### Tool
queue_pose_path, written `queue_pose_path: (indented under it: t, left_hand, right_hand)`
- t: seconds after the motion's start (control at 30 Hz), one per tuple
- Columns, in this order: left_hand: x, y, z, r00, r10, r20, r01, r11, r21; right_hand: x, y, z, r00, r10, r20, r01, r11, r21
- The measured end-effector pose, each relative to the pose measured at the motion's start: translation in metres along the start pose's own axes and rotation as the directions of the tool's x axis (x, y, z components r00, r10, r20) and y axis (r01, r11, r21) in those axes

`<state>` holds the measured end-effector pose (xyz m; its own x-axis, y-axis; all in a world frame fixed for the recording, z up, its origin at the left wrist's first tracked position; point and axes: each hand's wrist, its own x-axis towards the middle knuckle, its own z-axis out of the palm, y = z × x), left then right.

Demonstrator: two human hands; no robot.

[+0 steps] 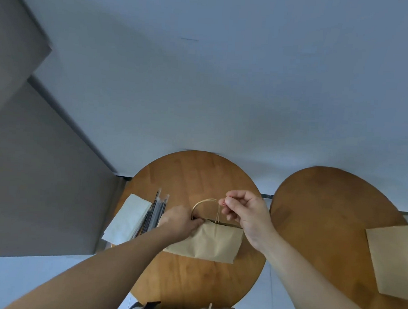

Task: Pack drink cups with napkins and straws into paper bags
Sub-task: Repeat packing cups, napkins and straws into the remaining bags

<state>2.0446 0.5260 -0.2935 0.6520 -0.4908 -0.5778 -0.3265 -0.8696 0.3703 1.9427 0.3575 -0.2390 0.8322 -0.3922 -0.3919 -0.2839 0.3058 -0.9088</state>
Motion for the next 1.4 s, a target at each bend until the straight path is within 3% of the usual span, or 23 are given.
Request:
queue_pose_path:
  t: [0.27,0.57,0.87,1.1,1.4]
  left_hand:
    - [-0.010,0.001,0.003,0.999,0.054,0.005,-0.053,0.998,-0.033]
    - [-0.020,-0.006,0.008,0.999,0.037,-0.029,-0.038,0.999,-0.032]
    - [-0.022,-0.006,0.011,0.999,0.014,-0.042,-0.016,0.999,-0.049]
    - [-0.019,-0.010,0.014,0.999,0.008,-0.037,-0.011,0.996,-0.088]
    - [-0.012,-0.010,0.015,0.999,0.004,-0.035,-0.007,0.997,-0.077]
  right_hand:
    - [-0.035,0.034,0.019,0.993,0.094,-0.070,-0.103,0.983,-0.150]
    - [-0.030,0.042,0.033,0.989,-0.037,-0.146,-0.030,0.900,-0.436]
    - [-0.021,0.048,0.038,0.982,-0.084,-0.168,-0.006,0.880,-0.475]
    - [-0.015,0.049,0.039,0.995,-0.024,-0.099,-0.027,0.874,-0.486]
    - [-0.010,0.048,0.036,0.990,-0.068,-0.121,-0.016,0.809,-0.587]
